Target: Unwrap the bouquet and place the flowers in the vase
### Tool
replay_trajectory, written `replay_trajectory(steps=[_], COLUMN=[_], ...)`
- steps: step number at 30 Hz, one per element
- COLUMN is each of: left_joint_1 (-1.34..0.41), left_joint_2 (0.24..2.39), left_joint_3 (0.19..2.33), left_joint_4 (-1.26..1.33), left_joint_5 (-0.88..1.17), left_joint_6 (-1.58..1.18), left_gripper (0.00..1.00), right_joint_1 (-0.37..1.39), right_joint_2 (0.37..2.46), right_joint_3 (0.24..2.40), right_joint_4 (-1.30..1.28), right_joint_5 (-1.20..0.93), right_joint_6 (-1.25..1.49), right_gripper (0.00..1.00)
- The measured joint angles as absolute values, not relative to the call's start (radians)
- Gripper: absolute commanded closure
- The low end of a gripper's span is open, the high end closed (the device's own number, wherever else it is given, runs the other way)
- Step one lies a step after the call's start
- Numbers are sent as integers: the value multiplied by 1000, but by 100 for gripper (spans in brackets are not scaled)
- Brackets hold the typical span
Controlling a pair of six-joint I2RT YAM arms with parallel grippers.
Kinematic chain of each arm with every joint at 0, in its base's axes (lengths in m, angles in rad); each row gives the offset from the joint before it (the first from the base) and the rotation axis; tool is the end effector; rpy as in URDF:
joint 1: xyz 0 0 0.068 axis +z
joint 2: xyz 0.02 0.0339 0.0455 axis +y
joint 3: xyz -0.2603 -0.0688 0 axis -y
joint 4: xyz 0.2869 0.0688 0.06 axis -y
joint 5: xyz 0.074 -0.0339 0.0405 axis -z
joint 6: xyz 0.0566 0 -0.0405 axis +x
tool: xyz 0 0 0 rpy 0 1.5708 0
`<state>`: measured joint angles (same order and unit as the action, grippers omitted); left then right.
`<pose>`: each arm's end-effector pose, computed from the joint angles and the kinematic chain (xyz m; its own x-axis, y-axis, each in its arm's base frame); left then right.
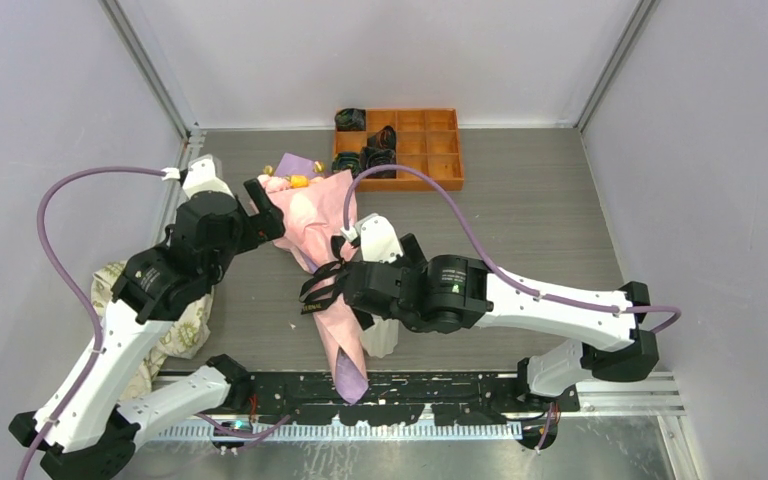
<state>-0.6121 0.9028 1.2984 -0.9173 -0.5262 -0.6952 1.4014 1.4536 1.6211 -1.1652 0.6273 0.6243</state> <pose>0.1857 -0.0957 0.4225 -0.4032 -0.3937 -0.8261 -0.1534 0.9190 -0.3631 0.0879 0.3171 0.3783 -0.5500 -0.4088 -0.7282 -0.5212 0.8494 -0.0832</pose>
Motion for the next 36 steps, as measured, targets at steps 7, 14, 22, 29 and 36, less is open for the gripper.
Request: replay_trajectory(steps=[7, 14, 22, 29, 36], left_joint_1=[-612, -612, -612, -612, -612], left_joint_2=[873, 866, 867, 868, 868], left_joint_3=[1294, 1285, 1276, 1266, 1259], left_joint_4=[-918, -918, -916, -915, -910], left_joint_5=[-525, -522, -506, -501, -501], left_joint_6=[-696, -697, -698, -698, -697], left_gripper=[6, 6, 6, 6, 6], right_joint_1=[1402, 1402, 1399, 1353, 1318], right_joint_2=[1377, 1332, 1368, 1388, 1387], right_joint_3=[1603, 1541, 1444, 1393, 1363], right_joint_4=[-1167, -1152, -1073, -978, -874], right_joint_5=[657, 665, 664, 640, 576], right_joint_6=[643, 657, 667, 688, 708], right_gripper=[1, 5, 16, 42, 72])
